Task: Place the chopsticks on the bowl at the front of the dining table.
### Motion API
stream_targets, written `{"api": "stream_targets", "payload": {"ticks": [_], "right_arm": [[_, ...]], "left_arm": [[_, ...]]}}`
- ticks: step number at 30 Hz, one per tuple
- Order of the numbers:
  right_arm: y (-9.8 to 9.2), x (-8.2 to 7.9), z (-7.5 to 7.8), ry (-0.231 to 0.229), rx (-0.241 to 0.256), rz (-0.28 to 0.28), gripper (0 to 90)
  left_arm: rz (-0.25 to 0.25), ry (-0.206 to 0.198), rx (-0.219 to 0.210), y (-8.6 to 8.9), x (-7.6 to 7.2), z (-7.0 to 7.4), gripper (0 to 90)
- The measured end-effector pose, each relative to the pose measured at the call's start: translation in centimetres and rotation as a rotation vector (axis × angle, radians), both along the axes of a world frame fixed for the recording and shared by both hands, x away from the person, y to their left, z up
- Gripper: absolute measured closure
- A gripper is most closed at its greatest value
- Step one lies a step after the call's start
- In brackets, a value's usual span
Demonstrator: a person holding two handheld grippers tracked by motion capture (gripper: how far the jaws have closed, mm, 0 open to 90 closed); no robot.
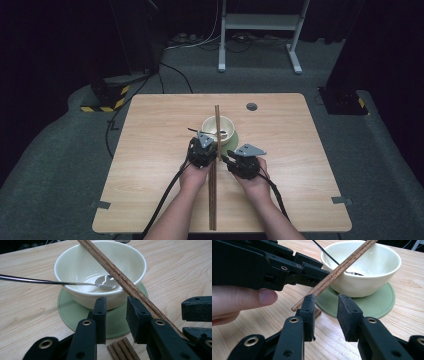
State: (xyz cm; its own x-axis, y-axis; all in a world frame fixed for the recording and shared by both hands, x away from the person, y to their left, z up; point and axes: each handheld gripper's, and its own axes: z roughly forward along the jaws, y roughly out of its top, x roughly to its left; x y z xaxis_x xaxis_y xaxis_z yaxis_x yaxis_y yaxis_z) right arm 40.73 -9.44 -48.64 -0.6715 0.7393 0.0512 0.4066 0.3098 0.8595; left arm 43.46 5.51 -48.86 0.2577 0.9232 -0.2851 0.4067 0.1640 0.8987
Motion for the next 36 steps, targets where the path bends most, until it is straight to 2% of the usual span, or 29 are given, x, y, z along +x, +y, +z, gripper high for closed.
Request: {"api": "stream_targets", "payload": {"ticks": [10, 15, 19, 22, 26, 27, 29, 30, 33, 36], "right_arm": [[0.2, 0.0, -0.1, -0.006, -0.003, 0.000, 67.0], [0.1, 0.0, 0.0, -0.010, -0.009, 0.005, 66.9], [0.0, 0.0, 0.1, -0.013, -0.003, -0.002, 66.7], [-0.2, 0.1, 0.1, -0.016, -0.001, -0.006, 66.7], [-0.4, 0.2, 0.1, -0.016, -0.003, -0.011, 66.7], [-0.4, 0.2, 0.1, -0.016, -0.003, -0.011, 66.6], [-0.5, 0.2, 0.2, -0.016, -0.002, -0.015, 66.7], [-0.5, 0.2, 0.2, -0.012, 0.000, -0.020, 66.6], [-0.7, 0.3, 0.2, -0.013, 0.003, -0.029, 66.6], [-0.8, 0.3, 0.1, -0.009, 0.001, -0.029, 66.6]], "left_arm": [[-0.001, -0.006, -0.013, 0.0, 0.1, -0.1, 69.4], [-0.007, 0.000, 0.002, 0.0, 0.1, -0.1, 69.1], [-0.003, -0.002, 0.002, 0.1, 0.0, -0.1, 68.9], [0.003, -0.012, -0.013, 0.1, 0.0, 0.0, 68.8], [0.005, -0.012, -0.008, 0.3, 0.0, 0.0, 68.7], [-0.008, -0.001, 0.017, 0.5, -0.1, 0.0, 68.6], [0.005, -0.015, -0.012, 0.4, -0.2, -0.1, 68.5], [-0.004, -0.008, 0.001, 0.6, -0.4, -0.1, 68.4], [-0.003, -0.020, -0.013, 0.7, -0.8, -0.2, 68.0], [-0.012, -0.021, -0.003, 1.2, -1.7, -0.5, 67.7]]}}
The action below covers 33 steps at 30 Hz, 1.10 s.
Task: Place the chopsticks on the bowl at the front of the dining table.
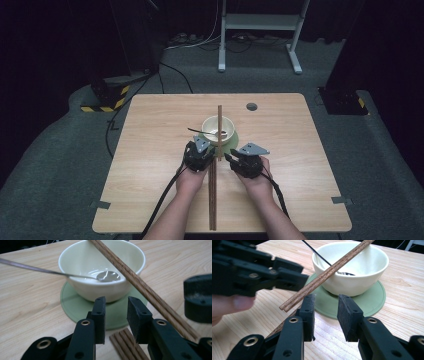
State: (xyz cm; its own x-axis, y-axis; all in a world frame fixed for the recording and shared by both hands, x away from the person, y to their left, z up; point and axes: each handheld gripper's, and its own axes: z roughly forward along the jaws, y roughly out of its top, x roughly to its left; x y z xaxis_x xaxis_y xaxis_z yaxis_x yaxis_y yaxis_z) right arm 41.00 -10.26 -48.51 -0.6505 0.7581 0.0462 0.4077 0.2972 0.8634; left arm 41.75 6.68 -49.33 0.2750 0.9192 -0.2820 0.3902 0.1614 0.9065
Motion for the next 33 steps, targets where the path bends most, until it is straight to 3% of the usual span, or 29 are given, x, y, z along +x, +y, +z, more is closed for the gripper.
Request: {"api": "stream_targets", "payload": {"ticks": [3, 4, 6, 8, 9, 11, 17, 21, 23, 33], "right_arm": [[0.0, -0.1, 0.0, -0.001, -0.001, 0.000, 66.4], [0.0, -0.1, 0.0, -0.005, -0.002, 0.000, 66.4], [-0.1, 0.0, -0.1, -0.004, -0.006, -0.001, 66.4], [0.0, 0.0, -0.2, -0.003, -0.007, -0.005, 66.3], [0.0, 0.0, -0.2, -0.003, -0.010, -0.005, 66.3], [0.0, 0.0, -0.2, 0.000, -0.015, -0.003, 66.2], [0.1, -0.1, -0.2, 0.001, -0.014, -0.004, 66.2], [0.1, -0.1, -0.3, 0.003, -0.012, -0.011, 66.2], [0.1, -0.1, -0.3, 0.001, -0.012, -0.009, 66.2], [0.2, -0.1, -0.3, -0.001, -0.012, -0.004, 65.7]], "left_arm": [[-0.013, -0.011, -0.001, 0.3, -1.4, -0.1, 67.0], [-0.010, -0.015, -0.024, 0.2, -2.0, -0.1, 66.9], [-0.042, -0.020, 0.006, 0.3, -3.2, -0.2, 66.7], [-0.061, -0.035, 0.012, 0.2, -4.3, -0.2, 66.7], [-0.063, -0.040, -0.012, -0.1, -4.7, -0.2, 67.2], [-0.084, -0.042, -0.001, -0.4, -5.3, -0.3, 68.1], [-0.094, -0.045, -0.025, -0.8, -5.4, -0.3, 69.1], [-0.104, -0.041, -0.011, -0.7, -5.4, -0.3, 69.3], [-0.096, -0.045, -0.026, -0.8, -5.3, -0.3, 69.4], [-0.121, -0.049, -0.021, -1.0, -5.4, -0.4, 69.1]]}}
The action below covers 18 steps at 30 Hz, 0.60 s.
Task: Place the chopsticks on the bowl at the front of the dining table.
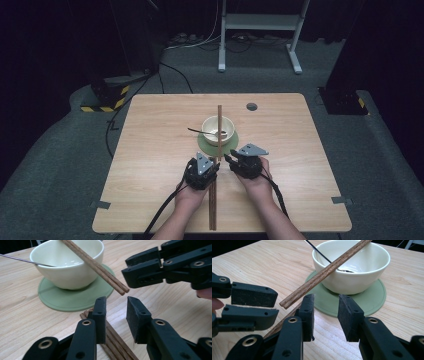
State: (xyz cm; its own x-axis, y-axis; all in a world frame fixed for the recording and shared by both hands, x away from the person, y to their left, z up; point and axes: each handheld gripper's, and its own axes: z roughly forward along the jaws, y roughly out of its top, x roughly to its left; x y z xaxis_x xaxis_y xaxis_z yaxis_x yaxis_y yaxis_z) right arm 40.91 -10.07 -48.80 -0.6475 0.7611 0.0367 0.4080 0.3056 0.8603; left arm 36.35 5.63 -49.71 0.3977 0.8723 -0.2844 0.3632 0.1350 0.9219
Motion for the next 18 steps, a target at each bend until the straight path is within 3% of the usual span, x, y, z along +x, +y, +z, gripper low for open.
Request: {"api": "stream_targets", "payload": {"ticks": [4, 5, 6, 7, 9, 11, 13, 18], "right_arm": [[0.21, -0.07, 0.00, 0.001, -0.005, 0.014, 66.0], [0.30, -0.10, -0.01, 0.001, -0.006, 0.016, 66.0], [0.39, -0.13, -0.03, -0.001, -0.005, 0.017, 66.0], [0.50, -0.18, -0.05, -0.001, -0.005, 0.016, 65.9], [0.62, -0.24, -0.08, 0.002, -0.006, 0.022, 65.9], [0.70, -0.26, -0.12, 0.004, -0.010, 0.024, 65.9], [0.73, -0.29, -0.12, 0.006, -0.010, 0.025, 65.8], [0.51, -0.22, 0.02, -0.005, -0.007, 0.021, 65.1]], "left_arm": [[-0.004, 0.000, -0.015, -0.16, -0.06, 0.07, 70.4], [-0.015, 0.001, 0.010, -0.04, -0.10, 0.09, 70.4], [-0.008, -0.005, -0.018, -0.27, -0.08, 0.07, 70.5], [-0.016, -0.006, -0.003, -0.19, -0.11, 0.07, 70.5], [-0.012, 0.000, -0.018, -0.33, -0.17, 0.08, 70.5], [-0.029, 0.003, 0.007, -0.18, -0.17, 0.11, 70.5], [-0.033, 0.000, -0.011, -0.26, -0.14, 0.10, 70.3], [-0.021, 0.000, 0.003, 0.38, -0.06, 0.03, 67.6]]}}
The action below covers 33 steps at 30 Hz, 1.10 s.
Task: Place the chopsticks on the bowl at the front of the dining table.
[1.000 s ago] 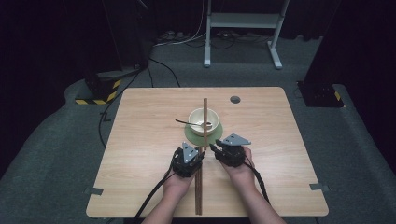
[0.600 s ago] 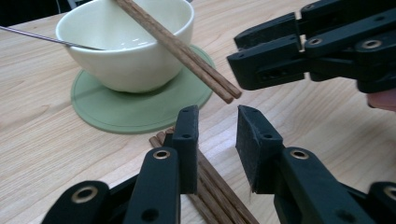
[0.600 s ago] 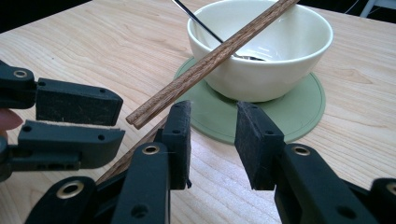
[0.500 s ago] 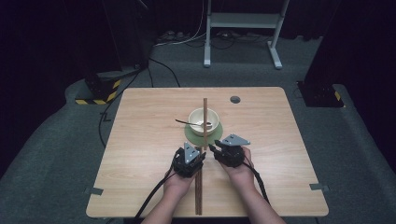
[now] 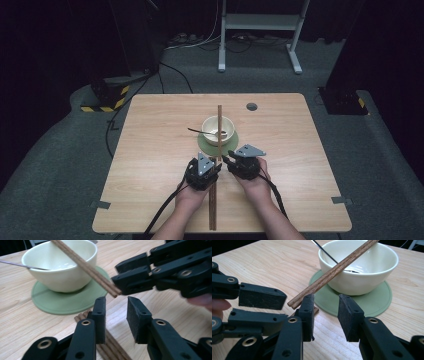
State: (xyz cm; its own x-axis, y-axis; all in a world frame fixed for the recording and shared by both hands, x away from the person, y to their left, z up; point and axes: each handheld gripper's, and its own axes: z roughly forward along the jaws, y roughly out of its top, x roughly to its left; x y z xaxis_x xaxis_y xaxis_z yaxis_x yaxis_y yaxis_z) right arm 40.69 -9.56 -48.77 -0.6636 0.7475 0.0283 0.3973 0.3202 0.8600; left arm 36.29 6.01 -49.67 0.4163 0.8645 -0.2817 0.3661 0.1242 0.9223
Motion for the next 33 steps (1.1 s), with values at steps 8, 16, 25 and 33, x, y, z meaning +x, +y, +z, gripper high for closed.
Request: {"api": "stream_targets", "payload": {"ticks": [8, 16, 25, 33], "right_arm": [[-1.3, 0.1, 0.7, 0.000, 0.017, -0.034, 60.5], [-3.5, 1.0, 0.0, 0.053, -0.013, -0.112, 56.9], [-7.8, -0.6, -2.3, 0.127, -0.126, -0.193, 52.9], [-13.3, -2.8, -2.6, 0.134, -0.148, -0.300, 46.6]], "left_arm": [[0.110, 0.006, -0.015, 6.1, 0.0, -0.6, 60.1], [0.274, 0.039, 0.007, 15.6, -1.2, -1.9, 52.6], [0.316, 0.143, 0.074, 21.0, -2.3, -3.7, 41.7], [0.292, 0.142, 0.063, 20.6, -2.7, -4.3, 34.6]]}}
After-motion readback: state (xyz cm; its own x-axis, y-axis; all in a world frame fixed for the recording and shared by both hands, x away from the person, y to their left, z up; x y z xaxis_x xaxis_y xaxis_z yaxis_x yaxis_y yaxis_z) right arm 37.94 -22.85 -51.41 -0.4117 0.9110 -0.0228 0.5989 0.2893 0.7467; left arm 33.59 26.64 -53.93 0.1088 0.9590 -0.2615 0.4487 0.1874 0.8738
